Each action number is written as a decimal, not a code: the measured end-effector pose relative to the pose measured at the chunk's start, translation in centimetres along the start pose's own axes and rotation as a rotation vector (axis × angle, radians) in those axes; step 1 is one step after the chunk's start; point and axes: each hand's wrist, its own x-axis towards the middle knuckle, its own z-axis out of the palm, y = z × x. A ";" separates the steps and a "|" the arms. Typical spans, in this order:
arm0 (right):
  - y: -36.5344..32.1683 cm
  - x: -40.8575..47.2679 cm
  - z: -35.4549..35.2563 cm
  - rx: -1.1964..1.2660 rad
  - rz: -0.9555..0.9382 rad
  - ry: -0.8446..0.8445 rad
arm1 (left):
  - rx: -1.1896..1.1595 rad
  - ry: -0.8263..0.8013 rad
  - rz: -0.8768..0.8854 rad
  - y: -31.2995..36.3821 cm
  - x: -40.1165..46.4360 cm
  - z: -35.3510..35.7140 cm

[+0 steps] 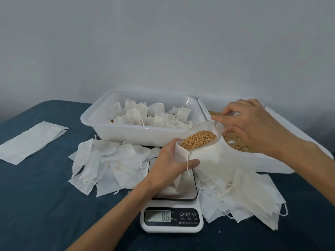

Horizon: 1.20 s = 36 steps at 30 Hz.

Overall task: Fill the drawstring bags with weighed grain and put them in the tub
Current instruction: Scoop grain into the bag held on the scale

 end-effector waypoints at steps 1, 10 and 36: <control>0.0 0.0 0.0 -0.005 -0.005 0.005 | -0.008 0.002 0.001 -0.1 0.0 0.0; 0.1 0.3 0.6 -0.041 -0.001 0.049 | -0.087 -0.043 -0.037 0.3 0.3 -0.9; -0.2 0.5 0.3 -0.108 -0.048 0.100 | -0.077 -0.001 -0.043 0.4 0.1 -0.7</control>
